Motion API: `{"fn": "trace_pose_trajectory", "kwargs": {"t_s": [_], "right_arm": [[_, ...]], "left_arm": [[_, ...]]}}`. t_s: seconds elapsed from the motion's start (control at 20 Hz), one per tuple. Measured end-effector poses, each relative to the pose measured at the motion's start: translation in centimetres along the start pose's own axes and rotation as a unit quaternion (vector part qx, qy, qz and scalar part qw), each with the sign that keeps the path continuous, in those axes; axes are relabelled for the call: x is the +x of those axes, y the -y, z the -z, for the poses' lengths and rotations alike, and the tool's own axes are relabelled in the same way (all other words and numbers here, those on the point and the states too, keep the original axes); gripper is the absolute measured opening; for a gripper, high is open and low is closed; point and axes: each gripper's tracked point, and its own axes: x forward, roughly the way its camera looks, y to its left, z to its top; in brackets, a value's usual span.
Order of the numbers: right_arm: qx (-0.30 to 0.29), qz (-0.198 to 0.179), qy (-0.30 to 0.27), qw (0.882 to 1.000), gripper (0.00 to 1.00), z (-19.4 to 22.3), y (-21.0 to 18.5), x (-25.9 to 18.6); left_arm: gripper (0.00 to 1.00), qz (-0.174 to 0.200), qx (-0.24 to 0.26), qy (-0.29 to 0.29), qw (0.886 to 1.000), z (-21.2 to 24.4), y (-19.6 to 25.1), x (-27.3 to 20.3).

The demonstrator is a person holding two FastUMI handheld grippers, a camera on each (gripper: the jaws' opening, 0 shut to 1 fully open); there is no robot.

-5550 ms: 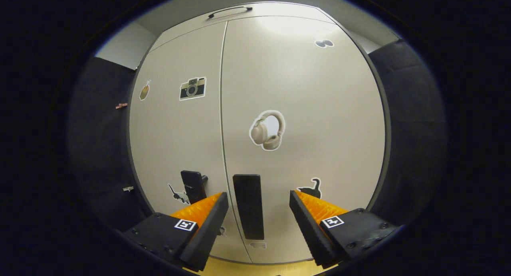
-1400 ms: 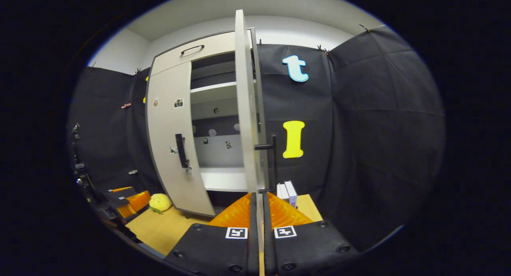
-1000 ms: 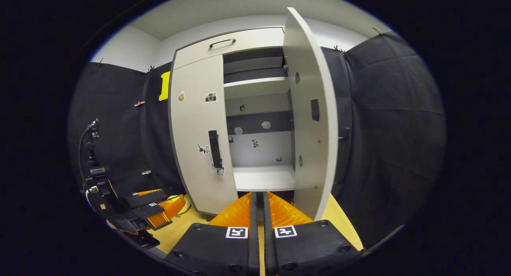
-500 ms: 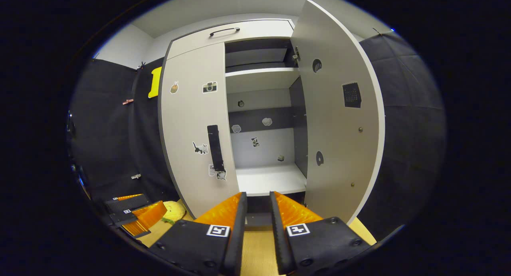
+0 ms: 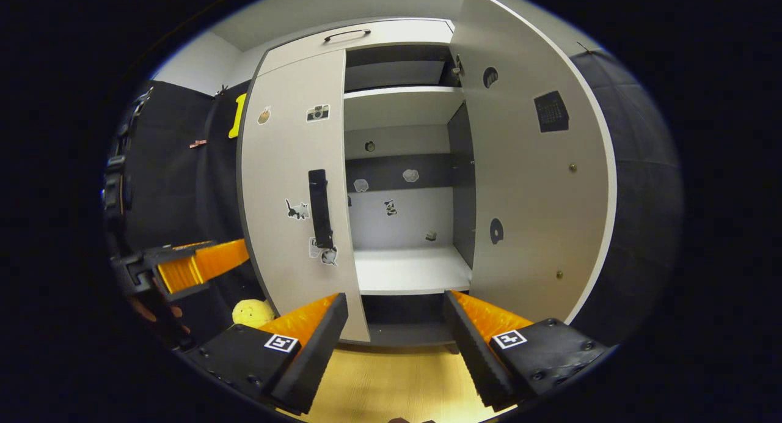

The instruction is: Open the right door of the double-door shoe cabinet with the right hand, and open the left door with the left hand.

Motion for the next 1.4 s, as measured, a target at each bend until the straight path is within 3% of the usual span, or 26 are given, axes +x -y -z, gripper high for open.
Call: {"fn": "trace_pose_trajectory", "kwargs": {"t_s": [0.3,0.75,0.95,1.1,1.25,1.3,1.4], "right_arm": [[-0.003,-0.029,-0.014,0.999,0.99,2.3,0.0,-0.8],[0.005,-0.061,-0.018,0.998,0.99,3.3,0.2,-1.4],[0.011,-0.065,-0.020,0.998,0.99,3.5,0.7,-1.4],[0.010,-0.067,-0.018,0.998,0.99,3.2,0.9,-1.2],[0.013,-0.067,-0.014,0.998,0.99,2.7,1.1,-1.1],[0.015,-0.066,-0.013,0.998,0.99,2.6,1.2,-1.1],[0.013,-0.067,-0.016,0.998,0.99,2.9,1.3,-1.1]], "left_arm": [[0.95,0.008,0.022,0.016,1.000,-3.5,2.7,6.5],[0.94,0.012,0.015,-0.036,0.999,-0.8,6.5,13.5],[0.80,0.006,0.009,-0.033,0.999,-0.9,6.8,14.6],[0.61,-0.017,0.006,-0.038,0.999,-0.7,6.2,15.0],[0.47,-0.016,-0.014,-0.044,0.999,-0.7,6.7,15.0],[0.38,-0.019,-0.010,-0.044,0.999,-0.6,6.6,15.0],[0.35,-0.025,0.010,-0.044,0.999,-0.6,6.6,15.0]]}}
